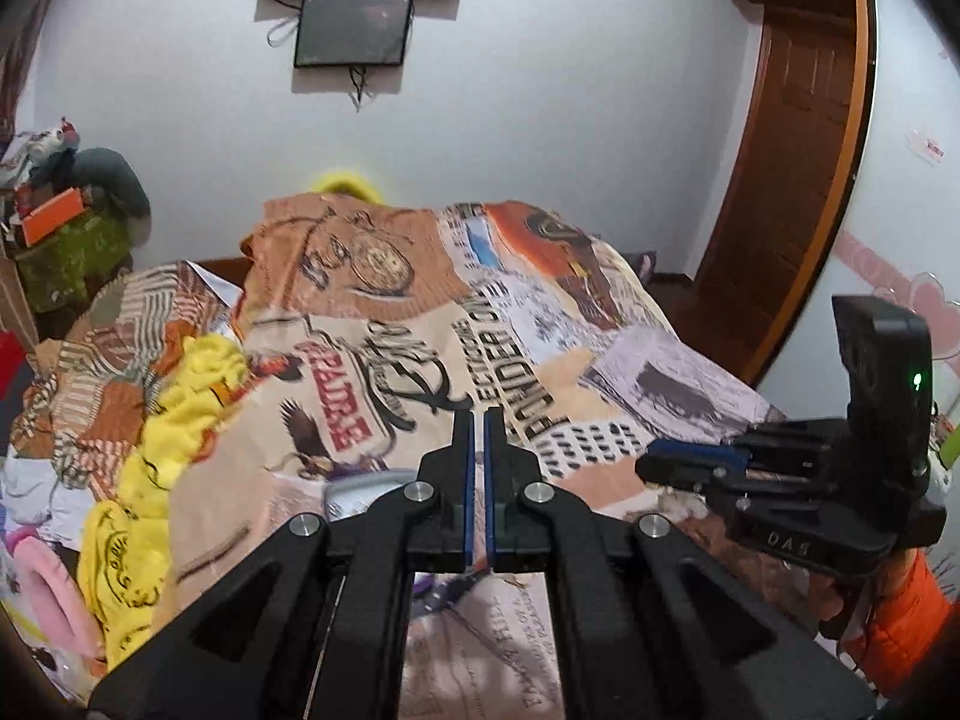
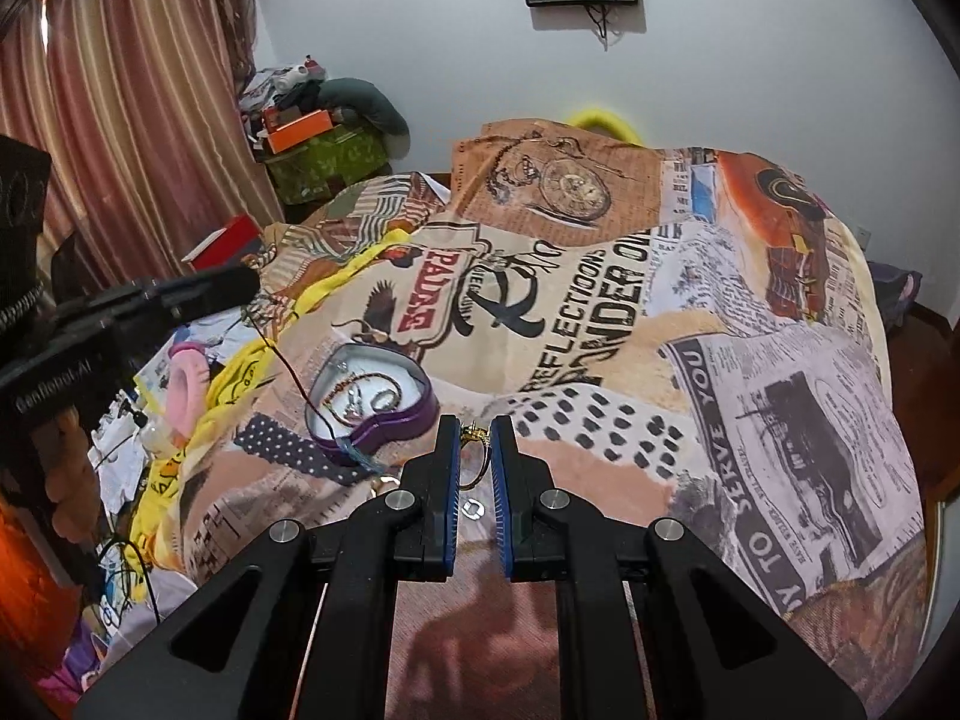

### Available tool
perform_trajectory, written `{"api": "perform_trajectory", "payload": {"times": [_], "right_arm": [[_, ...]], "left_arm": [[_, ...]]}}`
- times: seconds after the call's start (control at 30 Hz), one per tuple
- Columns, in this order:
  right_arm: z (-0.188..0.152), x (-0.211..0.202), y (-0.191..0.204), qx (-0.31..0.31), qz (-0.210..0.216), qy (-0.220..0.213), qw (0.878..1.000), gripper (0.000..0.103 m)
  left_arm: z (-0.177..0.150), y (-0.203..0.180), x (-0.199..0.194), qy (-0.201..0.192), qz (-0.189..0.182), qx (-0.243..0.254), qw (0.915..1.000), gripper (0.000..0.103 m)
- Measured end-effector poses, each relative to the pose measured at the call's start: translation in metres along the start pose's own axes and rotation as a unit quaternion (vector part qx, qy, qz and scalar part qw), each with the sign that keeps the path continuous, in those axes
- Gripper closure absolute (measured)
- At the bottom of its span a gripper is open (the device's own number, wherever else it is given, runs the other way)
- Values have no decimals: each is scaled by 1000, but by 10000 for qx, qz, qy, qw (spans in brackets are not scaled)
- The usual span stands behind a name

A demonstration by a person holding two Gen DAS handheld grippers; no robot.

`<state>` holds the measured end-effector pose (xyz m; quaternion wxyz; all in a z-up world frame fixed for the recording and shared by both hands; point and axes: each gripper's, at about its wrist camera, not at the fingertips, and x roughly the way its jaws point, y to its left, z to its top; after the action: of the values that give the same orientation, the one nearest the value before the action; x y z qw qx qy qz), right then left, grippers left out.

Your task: Organize jewelry

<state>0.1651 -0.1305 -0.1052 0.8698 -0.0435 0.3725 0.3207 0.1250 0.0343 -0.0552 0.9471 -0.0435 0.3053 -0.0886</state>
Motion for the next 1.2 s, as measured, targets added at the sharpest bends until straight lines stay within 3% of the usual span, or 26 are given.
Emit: {"api": "perform_trajectory", "payload": {"times": [0.23, 0.57, 1.0, 1.2], "right_arm": [[10, 8, 11, -55, 151, -52, 9999, 94], [25, 28, 29, -199, 332, -17, 9992, 94], [37, 63, 46, -402, 401, 265, 9980, 94], [38, 80, 51, -489, 430, 516, 9965, 94]], "left_arm": [[16, 12, -10, -252, 256, 57, 9993, 102], [24, 30, 4, -207, 371, 18, 9991, 102], [8, 53, 40, 139, 330, -142, 9993, 103], [-15, 63, 56, 493, 457, -81, 9977, 102]]}}
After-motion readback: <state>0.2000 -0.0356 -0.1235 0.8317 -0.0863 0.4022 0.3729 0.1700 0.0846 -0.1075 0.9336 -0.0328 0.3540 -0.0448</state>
